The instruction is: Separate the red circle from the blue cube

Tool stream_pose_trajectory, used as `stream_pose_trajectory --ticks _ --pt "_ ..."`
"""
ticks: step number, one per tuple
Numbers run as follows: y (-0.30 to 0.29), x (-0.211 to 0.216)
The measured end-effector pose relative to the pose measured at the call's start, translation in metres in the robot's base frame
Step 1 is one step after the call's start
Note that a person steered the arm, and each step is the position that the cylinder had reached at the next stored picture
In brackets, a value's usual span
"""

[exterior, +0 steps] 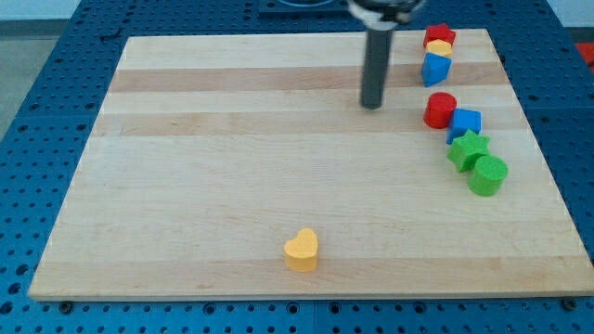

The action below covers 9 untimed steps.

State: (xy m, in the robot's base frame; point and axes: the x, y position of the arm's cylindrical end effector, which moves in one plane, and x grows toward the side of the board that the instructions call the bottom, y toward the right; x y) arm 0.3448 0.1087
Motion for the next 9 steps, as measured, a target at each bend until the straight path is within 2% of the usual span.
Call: stream_pose_trajectory --ticks 1,2,3,4,5,8,9 --pt "0.059 -0.026" --pt "0.129 -0.028" --pt "0.176 -0.011" --pt "0.172 0.004" --pt "0.143 0.021" --pt "0.025 0.022" --pt "0.008 0.026"
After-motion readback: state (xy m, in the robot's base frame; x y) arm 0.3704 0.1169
